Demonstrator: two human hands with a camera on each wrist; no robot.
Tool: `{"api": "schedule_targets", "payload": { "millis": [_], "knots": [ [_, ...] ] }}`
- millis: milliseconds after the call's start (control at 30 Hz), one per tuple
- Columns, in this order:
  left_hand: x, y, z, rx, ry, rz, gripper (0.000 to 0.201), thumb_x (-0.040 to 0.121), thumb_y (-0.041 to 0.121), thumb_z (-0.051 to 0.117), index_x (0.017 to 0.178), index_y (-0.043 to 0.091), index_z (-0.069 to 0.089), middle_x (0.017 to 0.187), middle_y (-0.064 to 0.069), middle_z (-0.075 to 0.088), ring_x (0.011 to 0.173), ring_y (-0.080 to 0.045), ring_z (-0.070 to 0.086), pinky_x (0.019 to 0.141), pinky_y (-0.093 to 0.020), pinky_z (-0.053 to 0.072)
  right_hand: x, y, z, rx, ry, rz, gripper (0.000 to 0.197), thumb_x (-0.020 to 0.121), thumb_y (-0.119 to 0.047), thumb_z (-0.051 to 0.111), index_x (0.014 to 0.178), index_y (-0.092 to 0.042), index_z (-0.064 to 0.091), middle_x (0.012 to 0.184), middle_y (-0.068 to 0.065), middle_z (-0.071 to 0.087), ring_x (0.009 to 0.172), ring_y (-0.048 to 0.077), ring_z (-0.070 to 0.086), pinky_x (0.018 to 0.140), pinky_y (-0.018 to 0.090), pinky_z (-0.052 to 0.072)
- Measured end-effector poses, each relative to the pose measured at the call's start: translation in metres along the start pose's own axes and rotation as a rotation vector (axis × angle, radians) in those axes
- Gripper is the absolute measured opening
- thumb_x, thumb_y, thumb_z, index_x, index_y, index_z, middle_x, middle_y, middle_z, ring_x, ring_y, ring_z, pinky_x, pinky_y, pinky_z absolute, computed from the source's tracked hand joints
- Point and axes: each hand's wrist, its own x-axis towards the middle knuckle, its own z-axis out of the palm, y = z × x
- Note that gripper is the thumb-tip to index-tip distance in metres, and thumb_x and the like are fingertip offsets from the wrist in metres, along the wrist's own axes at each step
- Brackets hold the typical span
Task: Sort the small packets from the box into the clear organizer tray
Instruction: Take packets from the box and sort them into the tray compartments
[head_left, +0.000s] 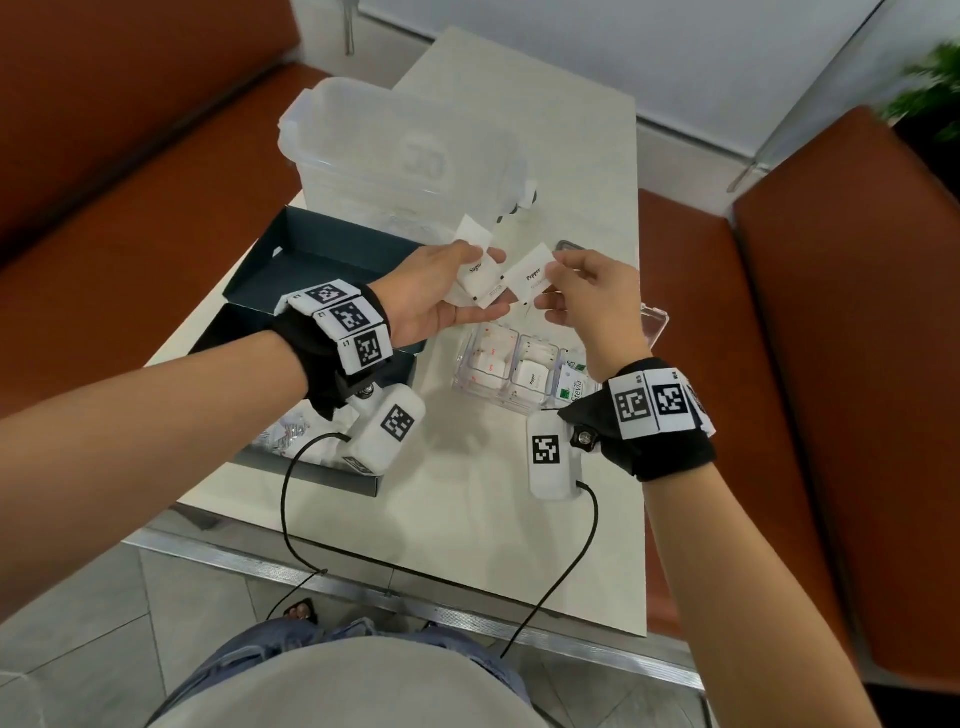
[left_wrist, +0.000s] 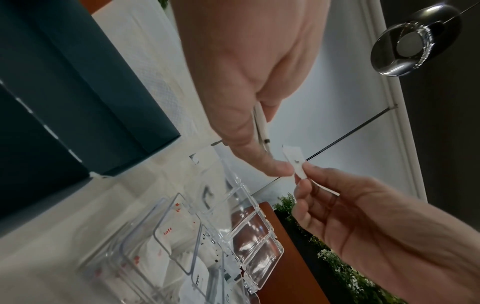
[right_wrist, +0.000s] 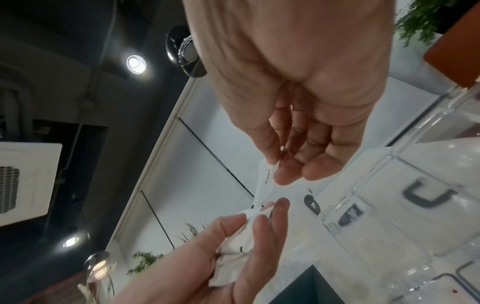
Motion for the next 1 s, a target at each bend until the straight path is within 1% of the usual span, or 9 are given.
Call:
{"api": "schedule_targets", "payload": {
  "millis": [133, 233, 300, 433, 533, 633, 733, 833, 1000],
  "knots": [
    [-0.001, -0.002, 0.000, 0.082, -0.018, 0.037, 0.018, 0.099, 0.018, 0.055, 0.108, 0.005, 0.065, 0.095, -0.013, 0.075, 0.087, -0.029, 0.073, 0.062, -0.029, 0.059, 0.002, -0.003, -0.010, 0.017, -0.096, -0.017, 0.010, 0.092, -0.008, 0.060, 0.091, -0.015, 0.067, 0.078, 0.005, 0.063, 0.061, 0.011, 0.059, 0.063, 0.023, 0.052],
    [-0.001, -0.004, 0.000, 0.241, -0.010, 0.080, 0.020, 0.092, 0.021, 0.066, 0.107, 0.007, 0.064, 0.094, -0.009, 0.075, 0.079, -0.019, 0.073, 0.058, -0.025, 0.057, 0.002, -0.005, -0.011, -0.092, -0.249, -0.065, 0.016, 0.091, -0.007, 0.063, 0.106, -0.006, 0.069, 0.073, 0.005, 0.062, 0.061, 0.008, 0.057, 0.067, 0.024, 0.053],
    [-0.002, -0.005, 0.002, 0.293, -0.013, 0.097, 0.020, 0.090, 0.025, 0.069, 0.103, 0.010, 0.065, 0.086, -0.004, 0.075, 0.074, -0.014, 0.071, 0.057, -0.023, 0.056, 0.003, -0.005, -0.009, -0.135, -0.273, -0.063, 0.017, 0.089, -0.007, 0.066, 0.106, -0.003, 0.069, 0.069, 0.004, 0.062, 0.058, 0.008, 0.057, 0.067, 0.024, 0.054],
    [-0.004, 0.001, 0.007, 0.189, 0.006, 0.022, 0.025, 0.092, 0.031, 0.065, 0.104, 0.010, 0.064, 0.091, -0.007, 0.074, 0.075, -0.016, 0.071, 0.058, -0.024, 0.056, 0.007, -0.001, -0.008, -0.136, -0.205, -0.025, 0.007, 0.086, -0.007, 0.068, 0.092, -0.004, 0.071, 0.066, 0.003, 0.061, 0.057, 0.011, 0.056, 0.067, 0.027, 0.054],
    [-0.007, 0.004, 0.008, 0.132, -0.010, -0.013, 0.017, 0.094, 0.012, 0.062, 0.110, 0.005, 0.062, 0.103, -0.013, 0.071, 0.085, -0.021, 0.071, 0.059, -0.025, 0.057, 0.009, 0.003, -0.009, -0.143, -0.158, 0.002, 0.003, 0.085, -0.008, 0.067, 0.084, -0.008, 0.071, 0.066, 0.003, 0.060, 0.057, 0.011, 0.056, 0.069, 0.028, 0.055],
    [-0.010, 0.003, 0.005, 0.207, -0.042, 0.007, 0.022, 0.094, 0.006, 0.060, 0.115, 0.006, 0.061, 0.109, -0.012, 0.069, 0.089, -0.022, 0.070, 0.061, -0.026, 0.059, 0.013, 0.003, -0.012, -0.135, -0.143, 0.022, 0.009, 0.086, -0.006, 0.064, 0.079, -0.011, 0.068, 0.071, 0.002, 0.062, 0.055, 0.011, 0.057, 0.065, 0.026, 0.054],
    [-0.012, 0.001, 0.002, 0.305, -0.093, 0.028, 0.021, 0.094, 0.007, 0.061, 0.114, 0.011, 0.063, 0.107, -0.007, 0.070, 0.089, -0.019, 0.069, 0.061, -0.023, 0.058, 0.016, 0.000, -0.016, -0.054, -0.171, 0.018, 0.009, 0.087, -0.002, 0.063, 0.092, -0.007, 0.068, 0.075, 0.003, 0.063, 0.056, 0.010, 0.058, 0.059, 0.022, 0.050],
    [-0.014, 0.000, 0.002, 0.399, -0.149, 0.024, 0.015, 0.093, 0.011, 0.062, 0.106, 0.018, 0.065, 0.104, -0.004, 0.071, 0.091, -0.018, 0.067, 0.061, -0.021, 0.056, 0.019, -0.004, -0.017, 0.088, -0.275, 0.016, 0.020, 0.088, 0.000, 0.065, 0.107, -0.005, 0.066, 0.072, 0.003, 0.062, 0.059, 0.009, 0.058, 0.061, 0.021, 0.051],
    [-0.013, -0.002, 0.006, 0.499, -0.202, 0.023, 0.021, 0.094, 0.010, 0.061, 0.113, 0.018, 0.061, 0.110, -0.007, 0.063, 0.096, -0.019, 0.060, 0.064, -0.022, 0.054, 0.022, -0.011, -0.010, 0.105, -0.355, 0.033, 0.012, 0.088, -0.003, 0.065, 0.098, -0.007, 0.070, 0.073, 0.003, 0.068, 0.060, 0.008, 0.059, 0.065, 0.022, 0.053]
  ]
}}
